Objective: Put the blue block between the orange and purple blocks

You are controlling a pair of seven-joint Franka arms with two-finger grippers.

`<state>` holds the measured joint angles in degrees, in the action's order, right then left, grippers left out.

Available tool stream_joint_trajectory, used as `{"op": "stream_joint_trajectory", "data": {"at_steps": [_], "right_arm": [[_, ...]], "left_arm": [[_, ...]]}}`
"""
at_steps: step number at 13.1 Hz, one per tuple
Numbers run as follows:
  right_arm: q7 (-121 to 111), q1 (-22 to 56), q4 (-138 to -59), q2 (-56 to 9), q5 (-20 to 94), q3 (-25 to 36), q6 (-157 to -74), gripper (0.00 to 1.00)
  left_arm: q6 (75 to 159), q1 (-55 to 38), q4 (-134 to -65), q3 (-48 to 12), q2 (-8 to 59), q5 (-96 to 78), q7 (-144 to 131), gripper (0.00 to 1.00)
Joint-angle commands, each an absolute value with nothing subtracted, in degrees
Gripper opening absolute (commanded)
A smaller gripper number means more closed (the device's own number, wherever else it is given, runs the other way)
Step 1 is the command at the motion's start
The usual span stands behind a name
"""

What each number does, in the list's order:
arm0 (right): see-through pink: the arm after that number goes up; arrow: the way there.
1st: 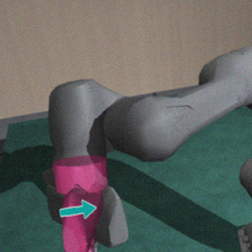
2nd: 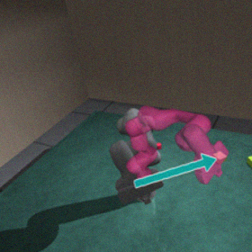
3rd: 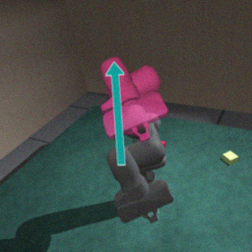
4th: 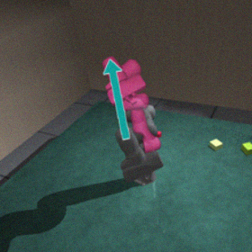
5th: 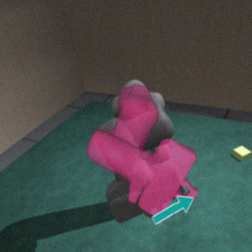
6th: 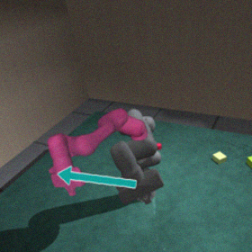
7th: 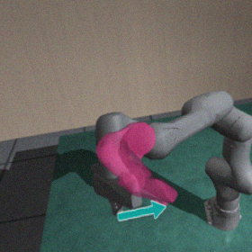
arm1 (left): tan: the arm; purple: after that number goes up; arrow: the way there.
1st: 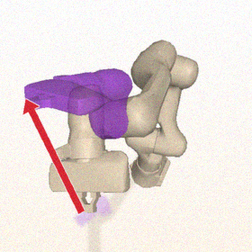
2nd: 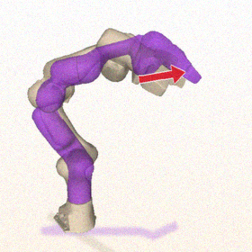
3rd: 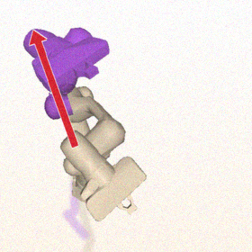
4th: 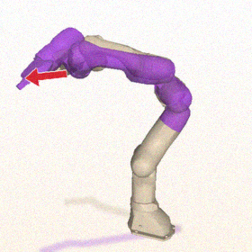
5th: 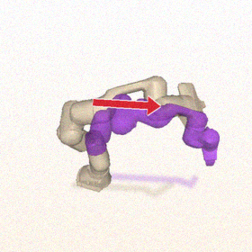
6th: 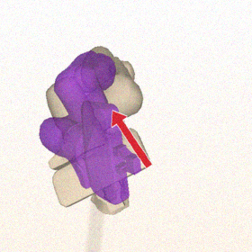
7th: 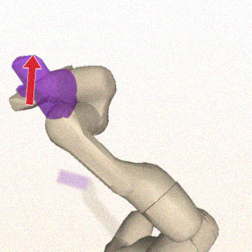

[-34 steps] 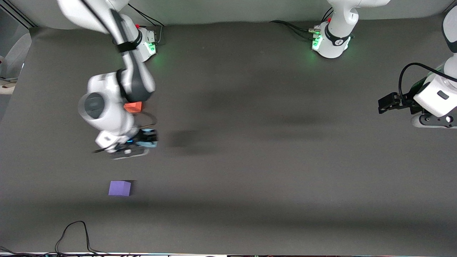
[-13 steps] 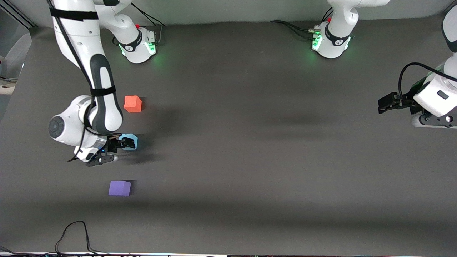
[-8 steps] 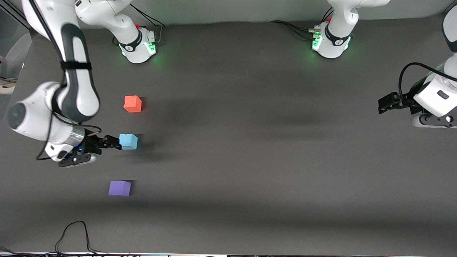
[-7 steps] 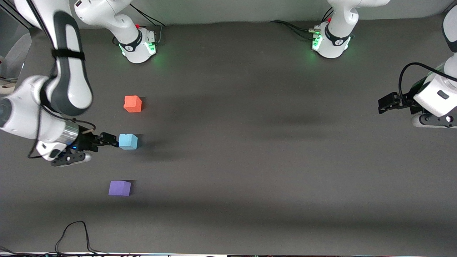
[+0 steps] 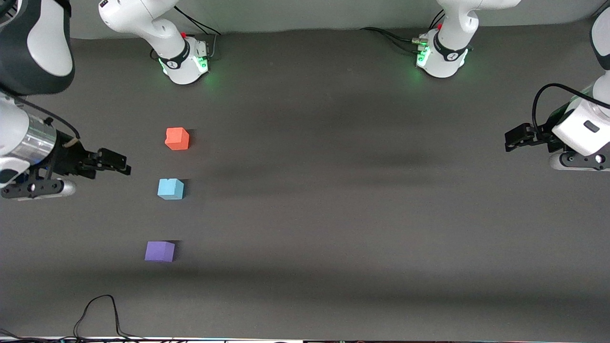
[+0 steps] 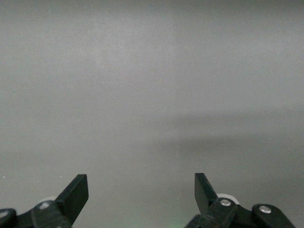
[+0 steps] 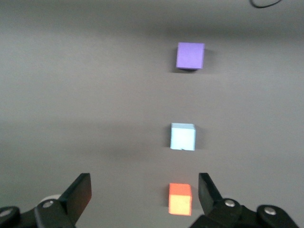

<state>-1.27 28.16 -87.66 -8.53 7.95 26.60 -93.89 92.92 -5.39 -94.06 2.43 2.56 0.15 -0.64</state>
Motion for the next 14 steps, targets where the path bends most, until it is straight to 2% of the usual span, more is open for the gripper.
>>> {"op": "stream_joint_trajectory", "data": {"at_steps": [1, 3, 5, 6, 14], "right_arm": [[0.09, 10.25, -91.05, -2.73, 3.16, 8.56, -93.25, 1.00], [-0.09, 5.47, -93.15, -1.33, 3.16, 4.41, -93.69, 1.00], [-0.09, -1.81, -98.94, 1.48, 3.16, -3.04, -97.45, 1.00], [-0.09, -2.63, -100.44, 2.10, 3.16, -4.03, -98.17, 1.00], [-0.35, -2.37, -99.67, 1.85, 2.64, -3.78, -97.91, 1.00]], "left_arm": [[92.90, -5.01, -94.66, 2.02, 1.58, 0.26, -0.53, 1.00], [92.90, -5.01, -94.66, 2.02, 1.58, 0.26, -0.53, 1.00], [92.90, -5.01, -94.66, 2.02, 1.58, 0.26, -0.61, 1.00], [92.90, -5.01, -94.66, 2.02, 1.58, 0.26, -0.62, 1.00], [92.90, -5.10, -94.66, 2.02, 1.58, 0.26, -0.61, 1.00]]}}
